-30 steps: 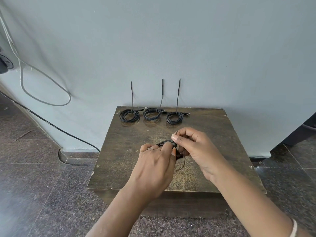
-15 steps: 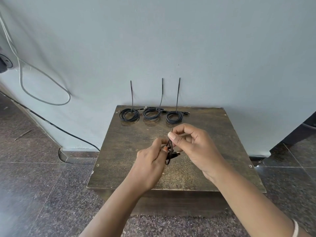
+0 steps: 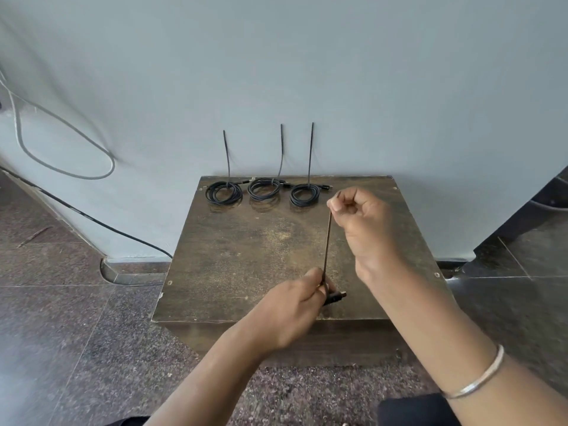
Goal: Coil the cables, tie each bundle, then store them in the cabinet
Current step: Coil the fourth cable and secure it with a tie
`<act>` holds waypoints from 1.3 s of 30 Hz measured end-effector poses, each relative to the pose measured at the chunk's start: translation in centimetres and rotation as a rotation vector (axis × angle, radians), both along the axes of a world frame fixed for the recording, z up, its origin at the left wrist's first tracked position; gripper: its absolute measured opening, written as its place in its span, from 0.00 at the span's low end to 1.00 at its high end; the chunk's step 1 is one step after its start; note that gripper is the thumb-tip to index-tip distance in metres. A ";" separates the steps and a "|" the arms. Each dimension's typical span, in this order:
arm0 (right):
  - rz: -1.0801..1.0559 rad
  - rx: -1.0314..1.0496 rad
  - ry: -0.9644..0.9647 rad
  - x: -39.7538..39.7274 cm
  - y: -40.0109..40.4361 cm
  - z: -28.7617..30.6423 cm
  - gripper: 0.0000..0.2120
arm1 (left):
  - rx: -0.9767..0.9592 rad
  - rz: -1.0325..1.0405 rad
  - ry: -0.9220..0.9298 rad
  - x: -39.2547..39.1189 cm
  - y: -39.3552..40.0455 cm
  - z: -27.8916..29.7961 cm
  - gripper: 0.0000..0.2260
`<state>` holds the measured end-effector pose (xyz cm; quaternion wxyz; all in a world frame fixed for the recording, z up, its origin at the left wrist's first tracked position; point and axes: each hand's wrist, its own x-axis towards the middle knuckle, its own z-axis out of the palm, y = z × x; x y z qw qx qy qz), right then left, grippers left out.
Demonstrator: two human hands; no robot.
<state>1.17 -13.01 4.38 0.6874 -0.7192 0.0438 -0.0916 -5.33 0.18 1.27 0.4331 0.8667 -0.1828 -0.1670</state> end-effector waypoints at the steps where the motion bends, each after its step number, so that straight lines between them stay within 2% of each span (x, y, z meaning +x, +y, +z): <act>1: -0.033 0.028 0.007 0.2 -0.3 0.1 0.13 | -0.036 -0.006 0.038 0.0 0.0 0.0 0.08; 5: -0.176 0.117 0.099 0.8 -1.3 -0.5 0.13 | -0.238 0.002 0.207 0.5 0.1 0.2 0.09; 10: -0.233 0.411 0.259 1.3 -1.9 -0.9 0.13 | -0.337 0.007 0.282 0.6 -0.7 0.7 0.13; 13: -0.150 0.511 0.301 1.1 -1.6 -0.7 0.12 | -0.398 -0.017 0.321 0.5 -0.6 0.9 0.10; 16: 0.040 0.528 0.317 0.8 -1.2 -0.8 0.09 | -0.410 -0.036 0.307 0.2 -0.2 0.8 0.14; 20: 0.225 0.524 0.235 0.7 -0.7 -0.8 0.06 | -0.424 0.017 0.240 0.5 0.1 0.7 0.07; 22: 0.302 0.434 0.196 0.6 -0.6 -0.8 0.07 | -0.459 0.085 0.210 1.0 0.5 0.8 0.06; 26: 0.445 0.001 0.098 -0.2 -0.2 -1.3 0.05 | -0.463 0.189 0.180 1.9 1.5 0.8 0.04; 28: 0.506 -0.131 0.063 -0.5 0.1 -1.5 0.04 | -0.459 0.201 0.170 2.2 1.9 0.8 0.05; 31: 0.514 -0.325 0.026 -0.4 0.1 -1.6 0.02 | -0.457 0.232 0.156 2.3 2.5 0.7 0.05; 35: 0.506 -0.387 0.000 -0.3 0.1 -1.6 0.04 | -0.376 0.250 0.103 2.5 2.9 0.1 0.04; 39: 0.372 -0.525 -0.089 -0.6 0.3 -1.8 0.03 | -0.317 0.297 0.057 2.8 3.2 0.1 0.04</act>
